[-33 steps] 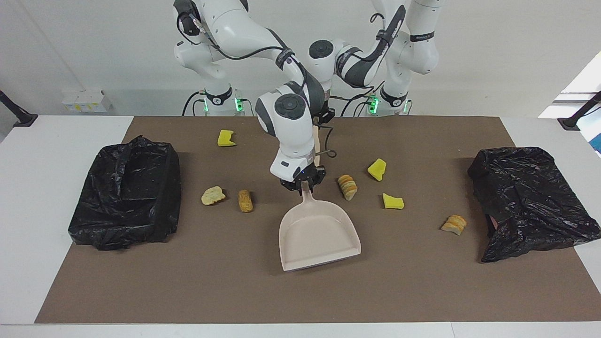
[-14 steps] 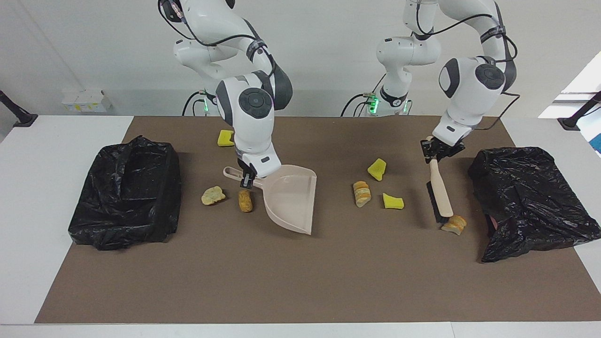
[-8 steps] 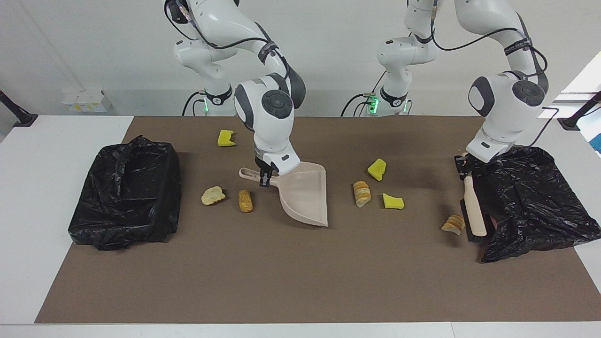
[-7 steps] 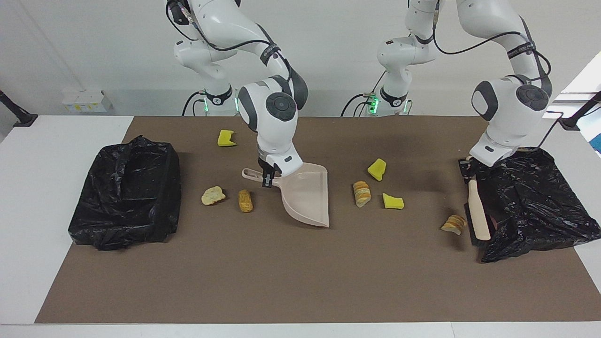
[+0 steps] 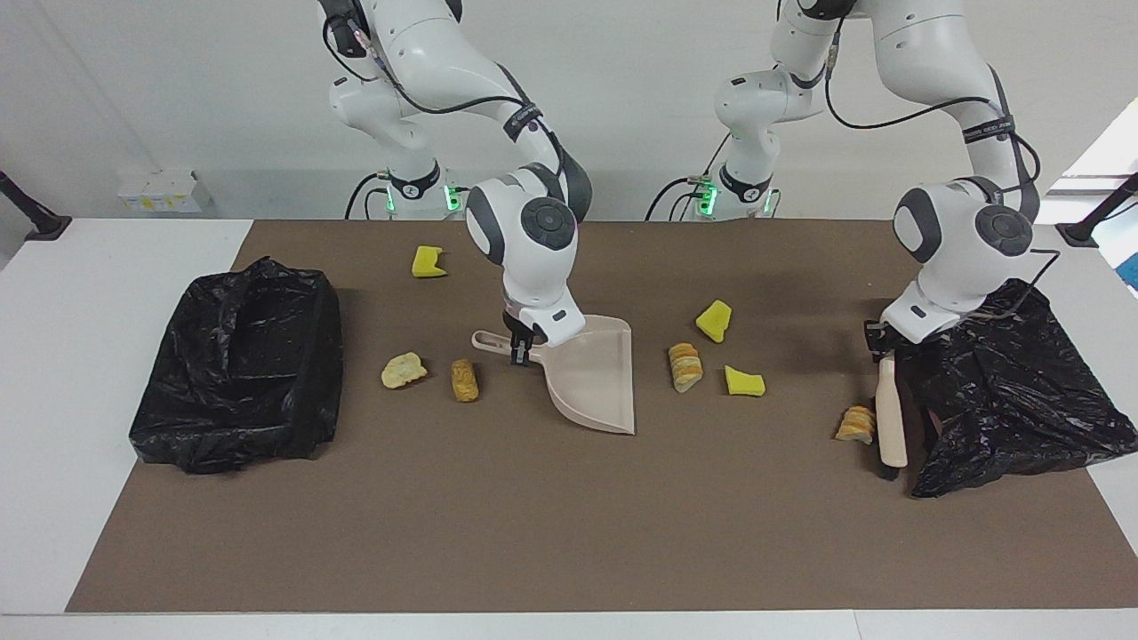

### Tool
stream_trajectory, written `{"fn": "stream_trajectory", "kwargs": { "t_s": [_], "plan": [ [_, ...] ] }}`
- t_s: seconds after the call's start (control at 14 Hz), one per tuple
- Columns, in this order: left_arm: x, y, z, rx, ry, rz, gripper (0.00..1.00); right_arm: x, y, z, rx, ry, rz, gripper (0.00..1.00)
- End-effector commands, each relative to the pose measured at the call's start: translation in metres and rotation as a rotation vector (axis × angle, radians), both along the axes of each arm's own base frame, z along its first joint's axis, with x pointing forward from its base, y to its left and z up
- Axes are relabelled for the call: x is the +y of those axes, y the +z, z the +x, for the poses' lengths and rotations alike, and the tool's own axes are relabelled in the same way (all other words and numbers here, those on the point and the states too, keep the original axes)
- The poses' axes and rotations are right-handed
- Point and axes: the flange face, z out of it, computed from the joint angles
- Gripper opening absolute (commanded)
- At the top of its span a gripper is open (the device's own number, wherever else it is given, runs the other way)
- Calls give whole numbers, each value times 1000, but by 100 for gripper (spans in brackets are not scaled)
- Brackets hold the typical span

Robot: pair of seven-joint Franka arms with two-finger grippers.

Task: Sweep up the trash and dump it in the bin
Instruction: 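Lift the dustpan with the right gripper while the left gripper grasps the brush, then sweep bread pieces into the dustpan with the brush in the left gripper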

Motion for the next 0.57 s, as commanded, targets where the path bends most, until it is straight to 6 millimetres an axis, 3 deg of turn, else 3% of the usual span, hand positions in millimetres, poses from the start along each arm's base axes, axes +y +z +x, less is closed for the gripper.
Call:
{"fn": "stream_trajectory", "kwargs": {
  "t_s": [0.0, 0.21, 0.5],
  "plan": [
    [-40, 2, -22, 46, 15, 23, 0, 1, -2, -2, -22, -10, -5, 0],
    [-98, -1, -40, 72, 56, 40, 0, -10, -10, -6, -2, -28, -10, 0],
    [-173, -1, -56, 61, 79, 10, 0, -10, -11, -6, 2, -32, -7, 0]
  ]
}}
